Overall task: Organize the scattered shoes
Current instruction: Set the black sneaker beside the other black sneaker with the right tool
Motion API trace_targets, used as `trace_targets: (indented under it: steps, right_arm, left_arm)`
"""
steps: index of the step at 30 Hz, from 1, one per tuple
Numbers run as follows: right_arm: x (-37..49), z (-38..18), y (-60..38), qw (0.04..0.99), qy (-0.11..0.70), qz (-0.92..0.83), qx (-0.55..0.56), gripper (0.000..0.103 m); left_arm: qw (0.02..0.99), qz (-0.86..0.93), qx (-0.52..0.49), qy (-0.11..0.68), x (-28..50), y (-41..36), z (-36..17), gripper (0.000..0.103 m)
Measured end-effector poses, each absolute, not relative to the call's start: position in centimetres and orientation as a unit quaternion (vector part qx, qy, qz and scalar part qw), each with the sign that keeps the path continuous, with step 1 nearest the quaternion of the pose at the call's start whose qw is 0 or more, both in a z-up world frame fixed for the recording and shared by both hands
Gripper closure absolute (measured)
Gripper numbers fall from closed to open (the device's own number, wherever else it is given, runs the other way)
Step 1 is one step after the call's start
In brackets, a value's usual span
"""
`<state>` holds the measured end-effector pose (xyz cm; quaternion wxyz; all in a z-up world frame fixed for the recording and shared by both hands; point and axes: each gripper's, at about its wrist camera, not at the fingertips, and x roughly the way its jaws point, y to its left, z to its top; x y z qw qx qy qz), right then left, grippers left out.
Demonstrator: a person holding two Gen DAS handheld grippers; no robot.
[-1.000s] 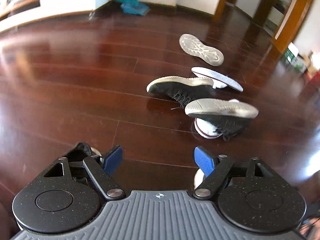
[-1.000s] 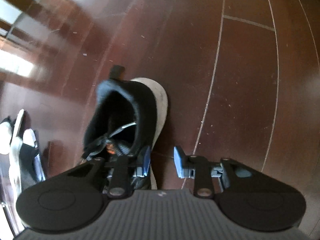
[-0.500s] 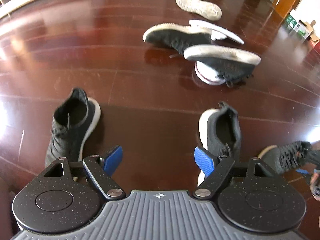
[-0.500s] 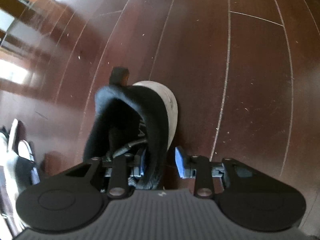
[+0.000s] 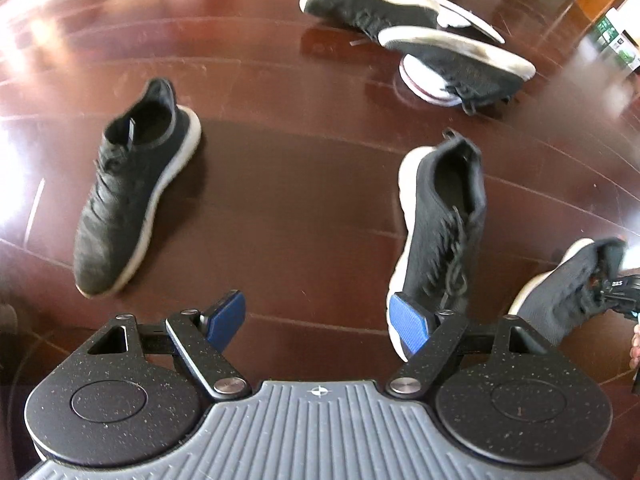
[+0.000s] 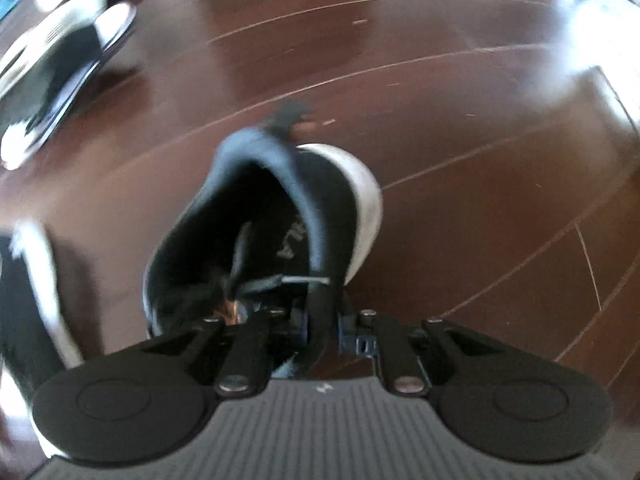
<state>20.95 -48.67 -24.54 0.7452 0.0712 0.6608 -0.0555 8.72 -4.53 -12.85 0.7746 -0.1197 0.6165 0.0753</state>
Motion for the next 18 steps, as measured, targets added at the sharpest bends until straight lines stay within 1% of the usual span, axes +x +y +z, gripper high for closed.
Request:
trace_targets:
  steps: [4, 8, 14, 18]
  right_arm:
    - [21.3, -24.9, -47.6, 0.741, 0.664, -0.031, 0.093, 0.092]
    - [22.4, -25.4, -46.5, 0.737, 0.661, -0.032, 0.137, 0.091]
    - [24.4, -26.0, -44.9, 0.734, 0.66, -0.012, 0.162, 0.089]
    - [25.0, -26.7, -43.8, 0.724, 0.657, -0.026, 0.208, 0.089]
  left_arm:
    - [0.775, 0.067, -0.121, 0.616, 8.8, -5.1, -12.8, 0.019]
    - [0.774, 0.075, -0.129, 0.616, 8.8, -4.7, -12.9, 0.019]
    - [0.773, 0.084, -0.144, 0.613, 8.5, -4.1, -12.7, 0.019]
    - [0.774, 0.088, -0.152, 0.609, 8.4, -3.7, -12.4, 0.019]
